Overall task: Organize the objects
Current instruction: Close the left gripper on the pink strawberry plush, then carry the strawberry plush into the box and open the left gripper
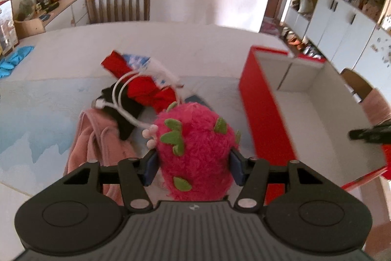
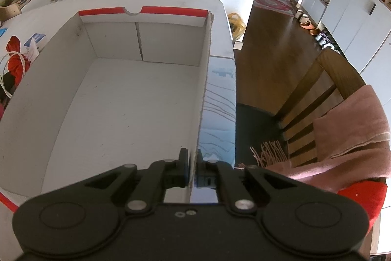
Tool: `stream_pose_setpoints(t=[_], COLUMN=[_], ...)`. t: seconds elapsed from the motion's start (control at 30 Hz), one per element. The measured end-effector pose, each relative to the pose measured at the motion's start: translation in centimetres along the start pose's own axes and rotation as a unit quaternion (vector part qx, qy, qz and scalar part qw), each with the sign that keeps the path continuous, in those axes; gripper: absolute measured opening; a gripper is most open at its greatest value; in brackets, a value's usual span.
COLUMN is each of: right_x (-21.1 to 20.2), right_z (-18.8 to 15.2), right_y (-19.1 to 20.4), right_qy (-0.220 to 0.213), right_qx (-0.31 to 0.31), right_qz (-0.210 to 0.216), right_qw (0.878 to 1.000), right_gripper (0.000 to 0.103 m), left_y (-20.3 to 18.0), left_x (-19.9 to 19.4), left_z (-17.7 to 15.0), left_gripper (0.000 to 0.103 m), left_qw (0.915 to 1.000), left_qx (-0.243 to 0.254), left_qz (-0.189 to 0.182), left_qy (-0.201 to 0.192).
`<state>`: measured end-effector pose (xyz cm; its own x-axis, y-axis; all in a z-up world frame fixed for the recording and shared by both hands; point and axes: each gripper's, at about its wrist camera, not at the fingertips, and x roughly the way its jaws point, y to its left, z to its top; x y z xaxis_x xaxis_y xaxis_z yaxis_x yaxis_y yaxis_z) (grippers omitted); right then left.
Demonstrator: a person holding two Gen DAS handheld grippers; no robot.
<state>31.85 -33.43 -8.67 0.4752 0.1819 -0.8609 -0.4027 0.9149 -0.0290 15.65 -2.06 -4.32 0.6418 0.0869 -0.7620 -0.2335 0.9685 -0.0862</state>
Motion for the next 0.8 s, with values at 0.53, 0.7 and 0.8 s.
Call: stream_pose_setpoints(t=[0.53,0.7,0.8], right_x=[0.1,0.2,0.2], right_z=[0.2,0.3,0.5], right_y=[-0.2,-0.2,-0.3], right_qy=[0.002,0.005,0.012], right_qx=[-0.015,-0.009,-0.009], right_qz=[0.006,0.005,0.005], right_qw=[1.0,1.0,1.0], right_gripper=[0.003,0.003,0.003], left_y=[-8.2,-11.6,-13.3], left_x=[-4.6,-1.7,0.8], left_z=[6.3,7.7,8.1], left_gripper=[0.057,0.057,0.057], left_qw=[0.991,0.9857,0.981], left_qx=[0.049,0.098,0.123], left_qz=[-0.105,-0.13,-0.149], left_qy=[-0.066,-0.045,-0.019])
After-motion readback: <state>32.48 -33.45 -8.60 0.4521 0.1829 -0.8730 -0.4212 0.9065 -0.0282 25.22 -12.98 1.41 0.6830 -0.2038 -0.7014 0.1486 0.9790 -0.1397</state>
